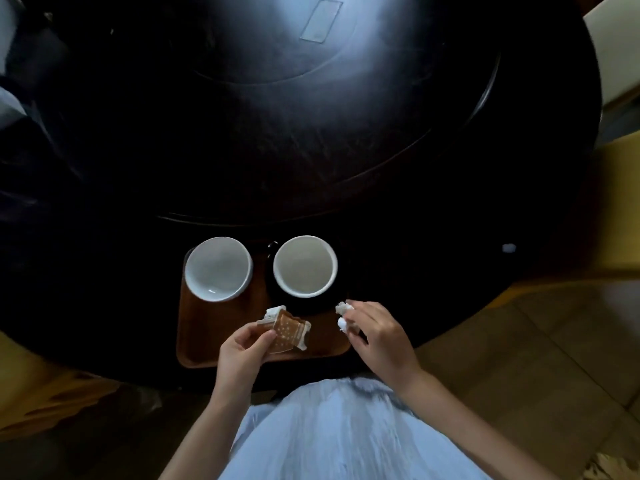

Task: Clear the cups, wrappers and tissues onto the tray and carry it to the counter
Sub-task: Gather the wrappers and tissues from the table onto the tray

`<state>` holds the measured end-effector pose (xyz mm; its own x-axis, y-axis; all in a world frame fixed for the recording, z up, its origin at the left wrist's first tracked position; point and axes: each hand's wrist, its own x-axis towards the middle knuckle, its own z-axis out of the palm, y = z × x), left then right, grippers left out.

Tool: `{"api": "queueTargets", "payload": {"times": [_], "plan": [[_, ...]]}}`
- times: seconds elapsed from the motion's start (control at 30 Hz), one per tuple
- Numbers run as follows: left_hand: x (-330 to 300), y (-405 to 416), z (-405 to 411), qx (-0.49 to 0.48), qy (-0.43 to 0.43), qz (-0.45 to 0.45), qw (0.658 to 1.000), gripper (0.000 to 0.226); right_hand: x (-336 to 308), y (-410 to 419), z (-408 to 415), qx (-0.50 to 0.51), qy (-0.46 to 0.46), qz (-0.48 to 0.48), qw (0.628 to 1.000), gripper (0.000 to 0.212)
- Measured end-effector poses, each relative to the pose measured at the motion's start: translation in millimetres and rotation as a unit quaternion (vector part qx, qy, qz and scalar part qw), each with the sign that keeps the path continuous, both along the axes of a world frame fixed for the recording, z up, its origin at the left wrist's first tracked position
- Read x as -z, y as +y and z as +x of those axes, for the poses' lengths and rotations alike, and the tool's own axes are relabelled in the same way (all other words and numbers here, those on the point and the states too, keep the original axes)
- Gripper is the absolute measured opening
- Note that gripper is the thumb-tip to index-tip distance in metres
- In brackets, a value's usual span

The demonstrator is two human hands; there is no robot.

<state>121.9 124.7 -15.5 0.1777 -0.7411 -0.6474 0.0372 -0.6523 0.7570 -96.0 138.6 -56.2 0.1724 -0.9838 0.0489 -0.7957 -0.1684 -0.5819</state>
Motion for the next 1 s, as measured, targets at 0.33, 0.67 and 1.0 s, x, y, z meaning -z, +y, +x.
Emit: {"api": "queueTargets", "payload": {"times": [0.33,0.67,1.0], "plan": [[46.1,-32.7,73.0,0.162,-0.159,-0.035,0.973,0.016,16.7,15.5,83.6,0.041,0.067,-0.015,0.997,0.025],[48.1,6.8,76.2,0.358,-0.471,-0.224,0.774,0.055,17.8,40.9,78.7,0.073,0.102,0.010,0.992,0.036],[78.4,16.0,58.5,0.547,-0.473,-0.269,0.636,0.059,12.7,40.7,76.9,0.118,0.069,-0.006,0.991,0.028]]}}
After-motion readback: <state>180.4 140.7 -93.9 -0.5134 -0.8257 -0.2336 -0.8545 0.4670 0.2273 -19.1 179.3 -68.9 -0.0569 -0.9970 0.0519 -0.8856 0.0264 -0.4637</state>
